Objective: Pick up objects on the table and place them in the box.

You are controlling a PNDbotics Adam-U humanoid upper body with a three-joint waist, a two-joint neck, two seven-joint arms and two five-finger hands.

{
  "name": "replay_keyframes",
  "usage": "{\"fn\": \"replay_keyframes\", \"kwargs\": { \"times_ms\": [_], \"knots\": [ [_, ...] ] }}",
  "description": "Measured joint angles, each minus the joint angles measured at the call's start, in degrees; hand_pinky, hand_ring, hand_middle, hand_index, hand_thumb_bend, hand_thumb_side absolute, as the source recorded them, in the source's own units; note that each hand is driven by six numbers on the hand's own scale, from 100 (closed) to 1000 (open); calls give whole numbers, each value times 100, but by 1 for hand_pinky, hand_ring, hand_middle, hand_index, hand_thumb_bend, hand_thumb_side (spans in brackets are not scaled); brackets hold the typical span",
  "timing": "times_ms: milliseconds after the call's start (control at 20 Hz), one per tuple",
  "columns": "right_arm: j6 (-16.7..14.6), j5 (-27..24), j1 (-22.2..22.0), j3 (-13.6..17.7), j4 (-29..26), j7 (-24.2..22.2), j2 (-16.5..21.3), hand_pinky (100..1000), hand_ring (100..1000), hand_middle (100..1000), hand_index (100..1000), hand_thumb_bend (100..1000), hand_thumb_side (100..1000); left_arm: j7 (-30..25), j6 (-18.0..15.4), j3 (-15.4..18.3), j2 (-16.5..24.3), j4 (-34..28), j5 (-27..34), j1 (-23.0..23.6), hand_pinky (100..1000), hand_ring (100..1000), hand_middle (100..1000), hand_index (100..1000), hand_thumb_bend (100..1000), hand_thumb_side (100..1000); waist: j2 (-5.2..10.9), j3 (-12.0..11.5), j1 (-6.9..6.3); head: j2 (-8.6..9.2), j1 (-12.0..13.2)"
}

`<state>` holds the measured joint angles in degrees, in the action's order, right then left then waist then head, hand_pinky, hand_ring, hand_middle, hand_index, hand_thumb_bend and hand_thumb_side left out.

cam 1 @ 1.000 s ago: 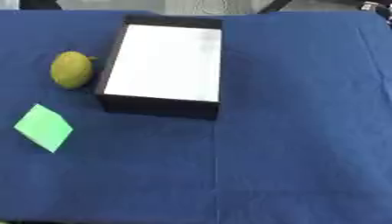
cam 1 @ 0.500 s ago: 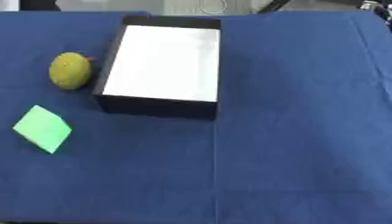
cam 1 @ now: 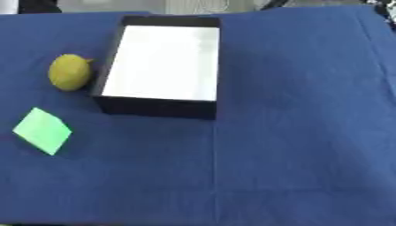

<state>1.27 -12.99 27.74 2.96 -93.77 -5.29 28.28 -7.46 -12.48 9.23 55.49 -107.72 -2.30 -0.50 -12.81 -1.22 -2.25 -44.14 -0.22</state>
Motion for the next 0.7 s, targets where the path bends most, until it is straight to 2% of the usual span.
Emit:
{"fn": "replay_keyframes", "kwargs": {
  "times_ms": [100,300,450,550,600,700],
  "knots": [
    [-7,11,2,-18,0,-13,32,1000,940,906,859,100,470,-526,-119,-73,290,175,-211,0,844,839,867,918,100,684,0,0,-7,0,-20],
    [-20,12,8,-22,0,-26,70,1000,939,905,859,100,470,-1559,-226,-206,711,444,-504,-73,861,859,881,928,100,679,0,-11,-7,-1,-47],
    [-21,12,26,-44,1,-29,75,1000,939,904,859,100,470,-2082,-325,-306,895,491,-617,-164,875,875,882,911,123,429,1,-29,-11,-1,-54],
    [-20,12,33,-55,1,-33,75,1000,938,904,859,100,470,-2366,-422,-376,981,489,-701,-232,881,876,876,895,261,295,1,-29,-12,-1,-56],
    [-16,12,42,-56,1,-37,75,1000,938,904,859,100,470,-2496,-482,-412,1015,485,-744,-266,888,875,864,884,345,195,1,-28,-12,-1,-55],
    [-13,12,47,-56,2,-41,75,1000,937,903,859,100,470,-2691,-606,-465,1064,456,-840,-321,892,869,848,886,418,129,1,-27,-12,-1,-48]
  ]
}}
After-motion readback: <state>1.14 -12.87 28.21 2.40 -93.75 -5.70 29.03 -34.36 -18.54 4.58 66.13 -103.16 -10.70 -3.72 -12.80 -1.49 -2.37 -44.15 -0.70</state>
